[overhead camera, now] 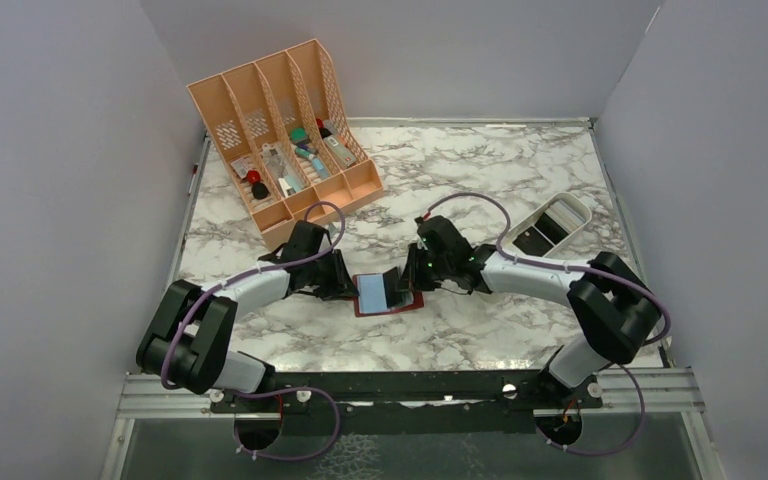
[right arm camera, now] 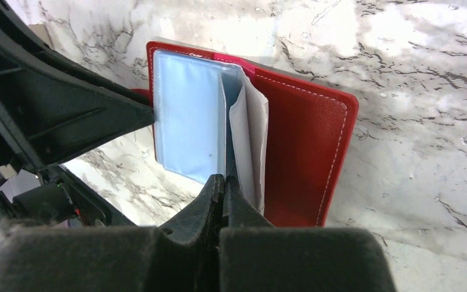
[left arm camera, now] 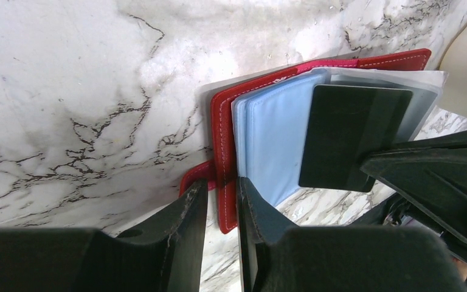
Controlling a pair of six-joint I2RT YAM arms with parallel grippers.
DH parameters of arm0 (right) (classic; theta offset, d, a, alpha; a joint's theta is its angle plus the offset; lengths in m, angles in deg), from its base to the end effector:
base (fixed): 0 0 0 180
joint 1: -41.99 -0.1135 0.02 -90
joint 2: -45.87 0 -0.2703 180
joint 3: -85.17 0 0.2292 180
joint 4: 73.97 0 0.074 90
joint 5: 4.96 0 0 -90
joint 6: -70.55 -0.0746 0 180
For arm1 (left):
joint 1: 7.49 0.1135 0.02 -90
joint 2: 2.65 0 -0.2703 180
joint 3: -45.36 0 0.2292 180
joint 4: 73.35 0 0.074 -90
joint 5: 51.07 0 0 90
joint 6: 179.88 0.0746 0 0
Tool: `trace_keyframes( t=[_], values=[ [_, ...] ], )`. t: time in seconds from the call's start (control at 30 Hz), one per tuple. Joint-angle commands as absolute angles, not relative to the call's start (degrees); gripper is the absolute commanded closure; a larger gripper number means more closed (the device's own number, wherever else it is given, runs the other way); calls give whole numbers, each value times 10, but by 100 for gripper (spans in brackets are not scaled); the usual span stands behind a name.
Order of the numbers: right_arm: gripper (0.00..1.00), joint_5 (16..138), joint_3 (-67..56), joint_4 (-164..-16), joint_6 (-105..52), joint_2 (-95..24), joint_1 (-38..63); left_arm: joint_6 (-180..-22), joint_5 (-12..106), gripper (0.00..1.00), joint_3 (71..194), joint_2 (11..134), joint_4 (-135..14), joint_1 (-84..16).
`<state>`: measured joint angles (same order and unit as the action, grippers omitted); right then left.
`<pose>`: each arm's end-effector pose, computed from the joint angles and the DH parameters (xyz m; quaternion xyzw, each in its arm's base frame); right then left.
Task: Put the credit cards into the card holder
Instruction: Insert the credit card into the card holder.
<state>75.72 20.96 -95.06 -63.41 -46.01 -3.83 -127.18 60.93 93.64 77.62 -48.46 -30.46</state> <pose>0.2207 0.2445 0.1662 -0.0437 0.9323 0.3016 0.1950 0.2165 -0.1221 0.1386 -0.0634 0.9403 -0.2986 0.1501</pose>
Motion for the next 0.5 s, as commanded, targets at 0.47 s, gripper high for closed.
trace_keyframes(
  t=[0.47],
  values=[
    [99,669,290,-819,-641,-425,10,-1271,598,74,954,781,-486,-303]
  ],
)
